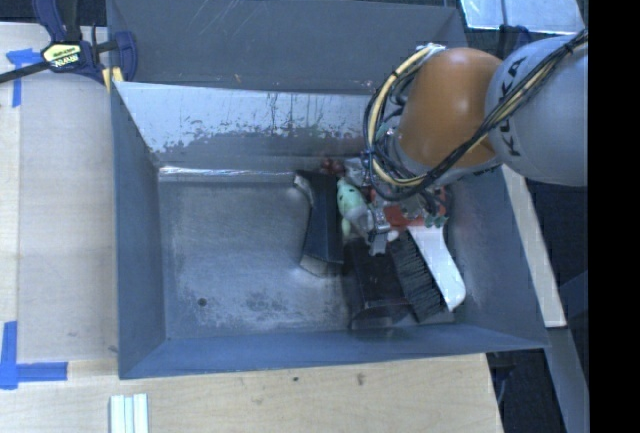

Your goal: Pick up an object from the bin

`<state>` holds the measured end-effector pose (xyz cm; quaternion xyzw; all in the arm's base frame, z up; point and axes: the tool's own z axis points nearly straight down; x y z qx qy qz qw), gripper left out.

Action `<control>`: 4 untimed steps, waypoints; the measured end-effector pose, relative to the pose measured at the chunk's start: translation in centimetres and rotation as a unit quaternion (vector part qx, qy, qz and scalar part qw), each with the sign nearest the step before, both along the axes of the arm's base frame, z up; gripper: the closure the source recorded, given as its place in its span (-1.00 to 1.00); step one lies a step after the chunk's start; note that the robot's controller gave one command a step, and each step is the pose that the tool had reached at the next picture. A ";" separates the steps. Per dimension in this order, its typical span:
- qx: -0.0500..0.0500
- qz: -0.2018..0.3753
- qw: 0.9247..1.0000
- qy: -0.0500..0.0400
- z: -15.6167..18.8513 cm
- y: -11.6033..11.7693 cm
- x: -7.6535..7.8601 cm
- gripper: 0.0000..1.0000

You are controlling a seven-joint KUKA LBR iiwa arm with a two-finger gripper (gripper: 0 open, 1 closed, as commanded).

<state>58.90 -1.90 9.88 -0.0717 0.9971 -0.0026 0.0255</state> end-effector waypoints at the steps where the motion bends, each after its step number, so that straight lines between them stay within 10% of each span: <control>1: 0.001 0.000 1.000 0.002 0.2 -0.4 -0.1 1.00; 4: 0.001 0.001 1.000 0.000 0.3 -0.6 0.0 1.00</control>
Offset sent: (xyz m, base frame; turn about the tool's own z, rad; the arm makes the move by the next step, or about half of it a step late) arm 0.0000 0.0000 0.0000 0.0000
